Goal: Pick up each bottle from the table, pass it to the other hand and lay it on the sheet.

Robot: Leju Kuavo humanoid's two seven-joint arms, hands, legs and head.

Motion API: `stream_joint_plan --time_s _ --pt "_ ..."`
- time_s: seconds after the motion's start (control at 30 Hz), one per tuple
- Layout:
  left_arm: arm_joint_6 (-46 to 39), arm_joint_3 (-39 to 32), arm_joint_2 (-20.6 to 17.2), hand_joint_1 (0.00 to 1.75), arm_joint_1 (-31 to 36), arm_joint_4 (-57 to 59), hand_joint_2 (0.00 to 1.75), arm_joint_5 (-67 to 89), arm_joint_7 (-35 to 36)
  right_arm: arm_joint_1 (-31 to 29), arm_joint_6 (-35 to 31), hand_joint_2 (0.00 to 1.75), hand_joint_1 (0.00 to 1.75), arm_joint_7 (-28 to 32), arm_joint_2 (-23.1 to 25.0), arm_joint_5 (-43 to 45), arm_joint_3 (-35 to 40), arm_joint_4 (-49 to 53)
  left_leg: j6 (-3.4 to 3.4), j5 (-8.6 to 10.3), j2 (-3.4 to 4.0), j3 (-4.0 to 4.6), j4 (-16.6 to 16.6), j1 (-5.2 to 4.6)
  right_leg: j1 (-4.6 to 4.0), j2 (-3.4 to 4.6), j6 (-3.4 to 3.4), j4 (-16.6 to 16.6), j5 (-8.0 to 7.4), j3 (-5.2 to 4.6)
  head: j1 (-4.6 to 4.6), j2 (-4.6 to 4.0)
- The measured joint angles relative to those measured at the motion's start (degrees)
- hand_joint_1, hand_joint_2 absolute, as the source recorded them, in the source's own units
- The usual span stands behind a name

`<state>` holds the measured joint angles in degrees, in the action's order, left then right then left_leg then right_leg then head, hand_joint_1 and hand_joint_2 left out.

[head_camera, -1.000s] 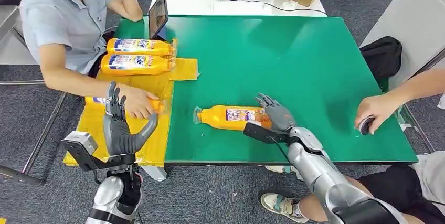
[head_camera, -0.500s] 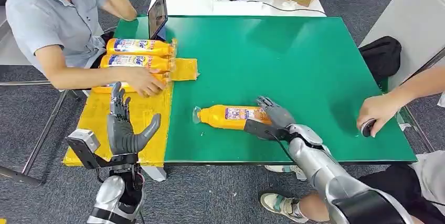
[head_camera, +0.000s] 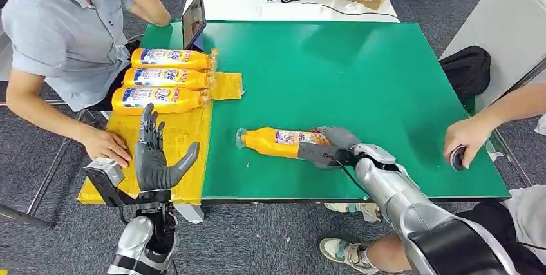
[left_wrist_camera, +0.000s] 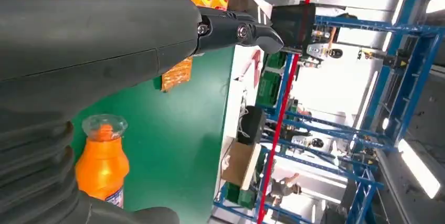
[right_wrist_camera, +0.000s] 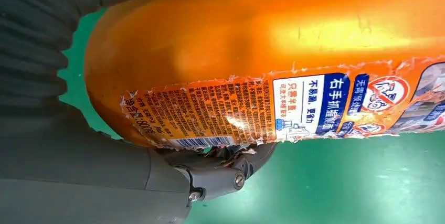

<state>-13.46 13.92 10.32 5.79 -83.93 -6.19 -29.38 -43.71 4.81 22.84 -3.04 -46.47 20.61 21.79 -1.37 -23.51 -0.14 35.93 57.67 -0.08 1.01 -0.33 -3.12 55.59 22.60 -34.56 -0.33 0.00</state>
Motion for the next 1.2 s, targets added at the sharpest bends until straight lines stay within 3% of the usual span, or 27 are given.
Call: stream_joint_plan --time_s 0.13,0.23,0.4,0.6,0.77,1.03,1.2 --pt "0.24 0.0 -0.06 0.0 0.0 0.13 1.75 -0.22 0.11 0.04 0.26 1.75 1.75 0.54 0.0 0.72 0.0 -0.04 0.0 0.0 0.0 0.0 0.0 0.0 0.0 0.0 0.0 0.0 0.0 0.0 0.02 0.0" --pt "1.73 0.0 -0.44 0.0 -0.64 0.33 1.75 -1.53 -0.44 3.22 2.12 1.75 1.75 8.72 0.24 11.77 -2.82 0.28 0.0 -0.03 0.0 0.0 0.0 0.0 -0.01 0.01 0.0 0.0 0.0 0.01 0.02 0.0" --pt "3.74 -0.07 -0.48 0.0 -2.55 -0.7 1.75 -4.07 -1.84 7.17 1.35 1.75 1.75 13.07 1.66 20.27 -7.09 2.96 0.01 -0.03 -0.01 0.02 -0.02 0.04 -0.04 0.01 0.02 0.01 0.02 0.02 0.0 0.0" --pt "9.9 -1.03 -0.48 0.0 -8.75 -4.28 1.75 -8.09 -2.45 21.32 -4.35 1.75 1.75 12.04 7.04 38.54 -14.58 23.29 0.08 -0.08 -0.11 0.25 -0.02 0.09 -0.07 -0.06 0.04 0.01 0.09 -0.2 -0.02 0.0" --pt "11.39 -1.4 0.04 0.0 -9.67 -3.71 1.75 -9.35 -2.47 28.01 -15.26 1.75 1.75 15.87 8.24 34.01 -15.58 35.57 0.06 -0.09 -0.15 0.37 -0.02 0.06 -0.02 -0.06 -0.02 0.0 0.18 -0.28 0.0 -0.02" --pt "9.66 -1.33 0.31 0.0 -9.51 -2.29 1.75 -6.51 -2.97 30.35 -16.15 1.75 1.75 16.59 8.59 33.16 -15.61 39.6 0.05 -0.09 -0.06 0.37 -0.02 -0.01 0.0 -0.05 0.04 0.0 0.06 -0.31 0.0 0.0" --pt "11.41 0.22 0.26 0.0 -7.3 0.55 1.75 -4.28 -4.22 26.13 -14.97 1.75 1.75 17.03 9.95 34.47 -11.36 39.17 0.07 -0.05 -0.01 0.36 -0.02 0.03 -0.02 -0.01 0.05 0.04 0.04 -0.35 0.0 0.0"
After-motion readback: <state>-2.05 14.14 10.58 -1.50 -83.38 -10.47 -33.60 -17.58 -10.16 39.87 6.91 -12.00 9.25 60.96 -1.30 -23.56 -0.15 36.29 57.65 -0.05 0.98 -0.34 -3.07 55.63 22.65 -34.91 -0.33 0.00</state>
